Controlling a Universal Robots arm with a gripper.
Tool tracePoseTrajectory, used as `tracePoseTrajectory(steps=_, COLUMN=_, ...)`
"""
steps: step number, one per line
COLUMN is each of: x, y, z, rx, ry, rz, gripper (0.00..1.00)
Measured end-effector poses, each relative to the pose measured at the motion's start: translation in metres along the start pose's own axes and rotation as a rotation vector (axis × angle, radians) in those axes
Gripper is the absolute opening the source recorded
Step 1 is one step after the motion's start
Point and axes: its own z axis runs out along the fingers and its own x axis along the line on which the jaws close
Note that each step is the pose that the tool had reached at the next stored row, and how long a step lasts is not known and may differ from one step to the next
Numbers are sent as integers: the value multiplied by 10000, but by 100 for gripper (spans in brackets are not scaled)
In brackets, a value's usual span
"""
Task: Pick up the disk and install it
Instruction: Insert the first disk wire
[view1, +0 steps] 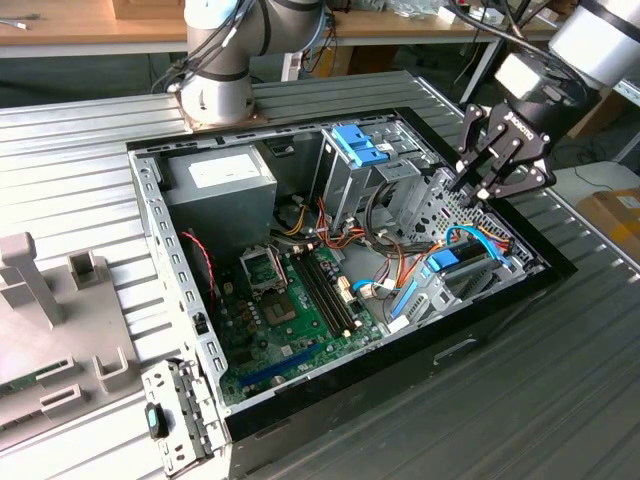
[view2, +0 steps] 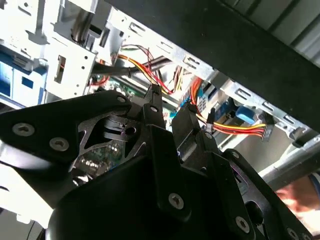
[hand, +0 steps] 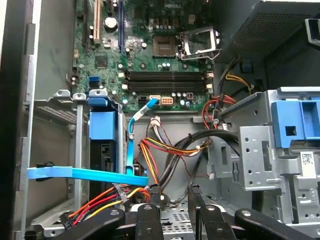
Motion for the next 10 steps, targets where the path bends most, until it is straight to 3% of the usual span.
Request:
tracePoseTrajectory(steps=1, x=5, y=27, z=4, rx=209, ry=-167, rz=-44, gripper=36)
tracePoseTrajectory(steps=3, x=13, y=64, z=10, rx=467, ry=-362, rz=-96, gripper=36)
tracePoseTrajectory(steps=5, x=28, y=128, z=22, rx=849, ry=-627, rz=-170, gripper=36)
tracePoseTrajectory(steps=7, x=37, y=159, z=27, rx=1019, ry=-755, rz=-204, gripper=36)
tracePoseTrajectory(steps=8, x=51, y=197, z=33, rx=1166, ry=-933, rz=-244, gripper=36)
tracePoseTrajectory(steps=9, x=68, y=217, z=36, rx=1213, ry=-1038, rz=-261, gripper=36)
tracePoseTrajectory(steps=10, x=90, y=216, z=33, rx=1218, ry=-1049, rz=-264, gripper=36)
